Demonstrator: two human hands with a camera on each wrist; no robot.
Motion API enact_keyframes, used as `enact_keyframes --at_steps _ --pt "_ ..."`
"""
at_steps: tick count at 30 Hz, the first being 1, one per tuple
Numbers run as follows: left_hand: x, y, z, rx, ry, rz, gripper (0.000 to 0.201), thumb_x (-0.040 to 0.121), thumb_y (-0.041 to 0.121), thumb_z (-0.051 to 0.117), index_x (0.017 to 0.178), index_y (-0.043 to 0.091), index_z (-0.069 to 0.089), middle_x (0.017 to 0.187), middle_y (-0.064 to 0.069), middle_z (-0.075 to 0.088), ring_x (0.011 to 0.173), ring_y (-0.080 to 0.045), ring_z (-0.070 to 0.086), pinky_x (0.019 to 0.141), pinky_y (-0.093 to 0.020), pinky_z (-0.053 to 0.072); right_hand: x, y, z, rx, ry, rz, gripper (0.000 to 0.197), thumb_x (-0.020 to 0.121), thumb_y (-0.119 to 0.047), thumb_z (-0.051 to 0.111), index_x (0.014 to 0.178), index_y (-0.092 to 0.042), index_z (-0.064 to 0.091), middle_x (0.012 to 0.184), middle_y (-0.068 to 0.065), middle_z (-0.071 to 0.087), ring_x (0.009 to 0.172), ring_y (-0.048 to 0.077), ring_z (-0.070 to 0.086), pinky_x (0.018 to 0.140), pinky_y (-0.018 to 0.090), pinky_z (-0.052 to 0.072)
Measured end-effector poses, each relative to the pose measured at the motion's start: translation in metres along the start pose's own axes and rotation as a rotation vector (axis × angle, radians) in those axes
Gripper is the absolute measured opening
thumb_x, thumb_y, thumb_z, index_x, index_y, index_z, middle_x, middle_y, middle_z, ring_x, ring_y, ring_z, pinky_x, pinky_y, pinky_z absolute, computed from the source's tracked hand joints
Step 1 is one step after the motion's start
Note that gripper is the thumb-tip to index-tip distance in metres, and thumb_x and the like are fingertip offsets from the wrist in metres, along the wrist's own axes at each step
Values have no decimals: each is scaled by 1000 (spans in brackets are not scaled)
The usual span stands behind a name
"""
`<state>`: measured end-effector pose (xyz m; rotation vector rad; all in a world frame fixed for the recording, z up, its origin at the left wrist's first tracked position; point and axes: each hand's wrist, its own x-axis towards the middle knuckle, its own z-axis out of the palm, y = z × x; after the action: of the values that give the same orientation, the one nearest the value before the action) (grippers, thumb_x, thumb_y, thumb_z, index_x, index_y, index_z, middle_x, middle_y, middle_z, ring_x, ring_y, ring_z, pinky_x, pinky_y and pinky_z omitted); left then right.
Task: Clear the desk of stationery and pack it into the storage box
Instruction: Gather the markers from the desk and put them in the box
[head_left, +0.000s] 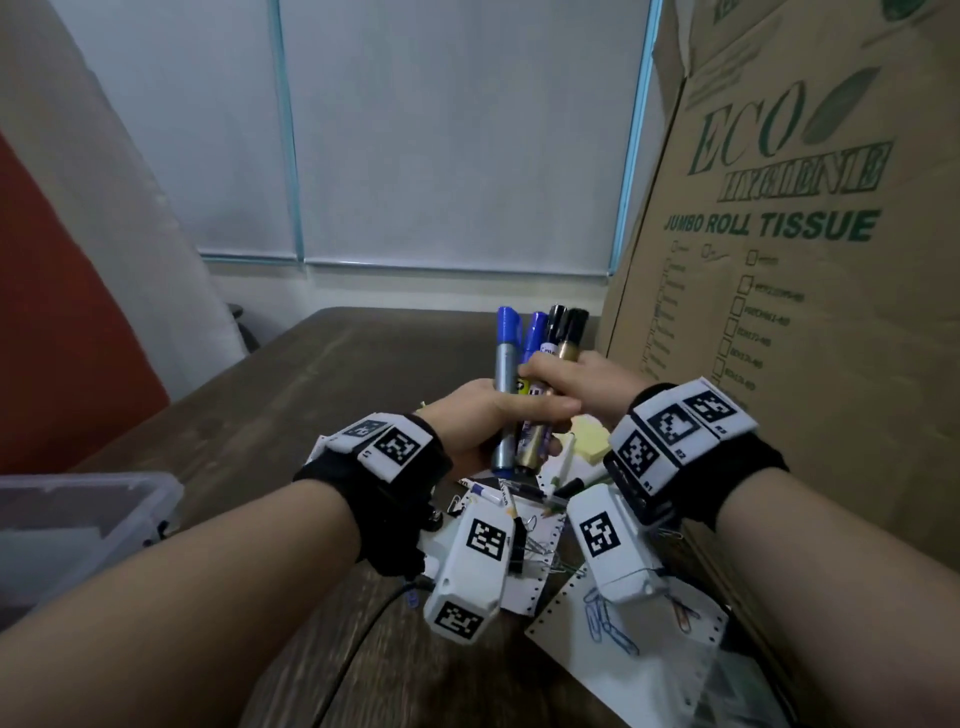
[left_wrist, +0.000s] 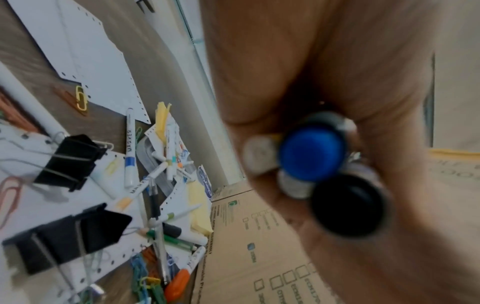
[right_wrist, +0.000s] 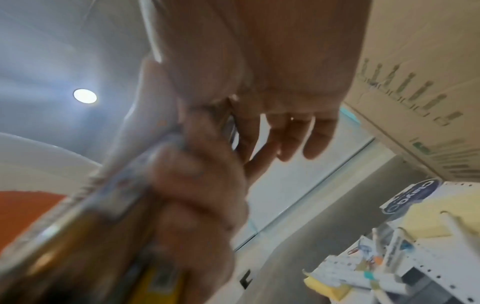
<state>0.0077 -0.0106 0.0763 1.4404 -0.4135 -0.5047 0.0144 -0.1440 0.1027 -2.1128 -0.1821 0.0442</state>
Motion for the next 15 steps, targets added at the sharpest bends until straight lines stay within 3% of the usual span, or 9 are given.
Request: enact_keyframes --at_steps 2,3,5,6,8,10,13,15 --pt "5 3 -5 76 68 -52 11 85 2 60 75 6 56 56 -3 57 45 -12 55 46 -21 49 8 9 -5 -55 -33 69 47 82 -59 52 98 -18 68 96 1 68 94 17 63 92 37 49" --pt "10 4 -10 109 136 -80 12 84 2 58 74 6 53 54 -2 55 43 -12 53 44 -20 47 12 15 -8 -57 -50 115 63 78 -69 46 110 -19 65 107 -1 65 104 19 59 94 38 46" --pt "20 6 -24 115 297 -110 10 82 3 57 77 7 49 56 -1 52 44 -12 50 46 -22 45 16 31 -12 -15 -38 200 71 79 -73 35 118 -20 61 111 -4 60 102 18 55 80 31 45" --pt "23 7 -31 89 369 -115 11 81 3 56 78 8 47 58 -1 51 44 -12 49 46 -22 45 19 42 -13 -8 4 254 63 86 -64 36 118 -16 62 111 -1 61 94 17 55 72 27 42" --pt "29 9 -46 69 454 -122 12 81 1 55 78 9 46 59 -1 49 43 -12 48 43 -20 45 27 66 -14 -119 110 322 39 96 -31 47 120 -4 62 116 10 61 82 17 51 65 24 41" --pt "31 11 -56 92 489 -139 13 83 2 57 79 9 47 59 -1 49 43 -12 48 43 -19 45 38 93 -15 -357 131 355 28 95 -6 47 116 1 64 125 17 60 84 18 49 76 28 48" --pt "33 10 -65 125 516 -161 13 84 4 61 91 7 51 61 -1 50 46 -12 49 45 -21 46 42 119 -14 -552 25 440 32 95 -2 43 124 1 57 133 23 53 75 19 52 83 18 51" --pt "35 8 -69 147 530 -173 20 83 4 61 101 4 54 62 -2 51 49 -13 49 47 -24 46 44 128 -11 -715 -19 454 38 94 -10 48 132 -5 51 135 20 52 104 29 59 98 31 48"
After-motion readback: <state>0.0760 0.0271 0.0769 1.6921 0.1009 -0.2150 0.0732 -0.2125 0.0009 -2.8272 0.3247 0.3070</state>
